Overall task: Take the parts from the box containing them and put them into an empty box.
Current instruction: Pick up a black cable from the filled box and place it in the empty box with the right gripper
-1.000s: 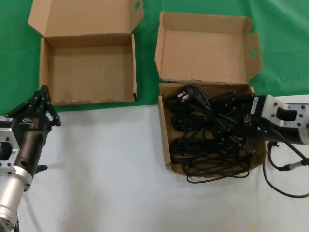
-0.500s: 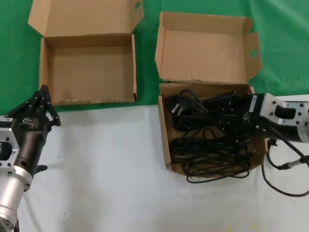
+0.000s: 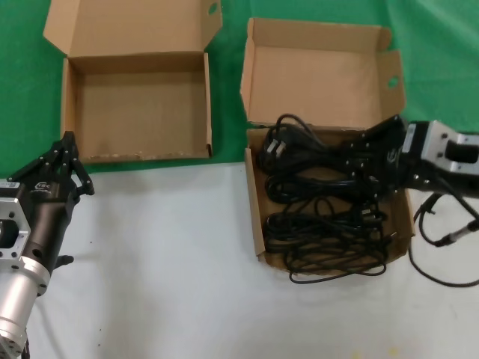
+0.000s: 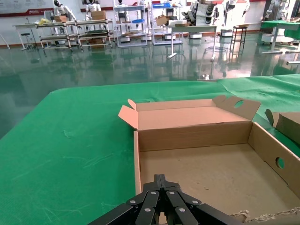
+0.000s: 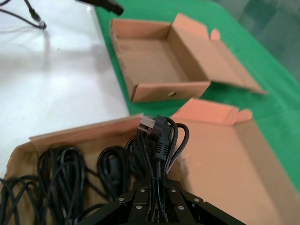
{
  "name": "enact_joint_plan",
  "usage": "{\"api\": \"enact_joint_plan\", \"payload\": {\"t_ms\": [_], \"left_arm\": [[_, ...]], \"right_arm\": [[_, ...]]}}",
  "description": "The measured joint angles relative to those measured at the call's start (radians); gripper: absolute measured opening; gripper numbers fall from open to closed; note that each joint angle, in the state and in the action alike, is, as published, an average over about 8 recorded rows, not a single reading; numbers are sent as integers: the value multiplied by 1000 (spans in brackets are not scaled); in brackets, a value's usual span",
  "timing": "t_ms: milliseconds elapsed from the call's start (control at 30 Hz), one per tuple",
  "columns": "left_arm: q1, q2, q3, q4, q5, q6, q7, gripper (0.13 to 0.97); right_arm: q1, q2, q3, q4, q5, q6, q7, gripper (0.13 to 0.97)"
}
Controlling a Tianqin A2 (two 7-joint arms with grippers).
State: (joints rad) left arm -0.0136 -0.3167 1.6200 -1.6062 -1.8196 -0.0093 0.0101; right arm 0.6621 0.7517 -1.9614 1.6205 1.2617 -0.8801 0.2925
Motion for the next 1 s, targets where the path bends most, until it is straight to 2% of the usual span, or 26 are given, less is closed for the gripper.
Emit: {"api": "enact_joint_plan", "payload": {"t_ms": [233, 400, 667, 1000], "left_arm": [[0, 0, 0, 0, 0, 0, 0, 145], [0, 0, 0, 0, 0, 0, 0, 145], [0, 0, 0, 0, 0, 0, 0, 145], [0, 0, 0, 0, 0, 0, 0, 145]], "right_arm": [[20, 27, 34, 82, 11, -9, 10, 181], [52, 5, 33, 117, -3, 7, -25, 181], [119, -105, -25, 86, -43, 80, -204, 180], [201, -274, -124, -75, -50, 160, -455, 180]]}}
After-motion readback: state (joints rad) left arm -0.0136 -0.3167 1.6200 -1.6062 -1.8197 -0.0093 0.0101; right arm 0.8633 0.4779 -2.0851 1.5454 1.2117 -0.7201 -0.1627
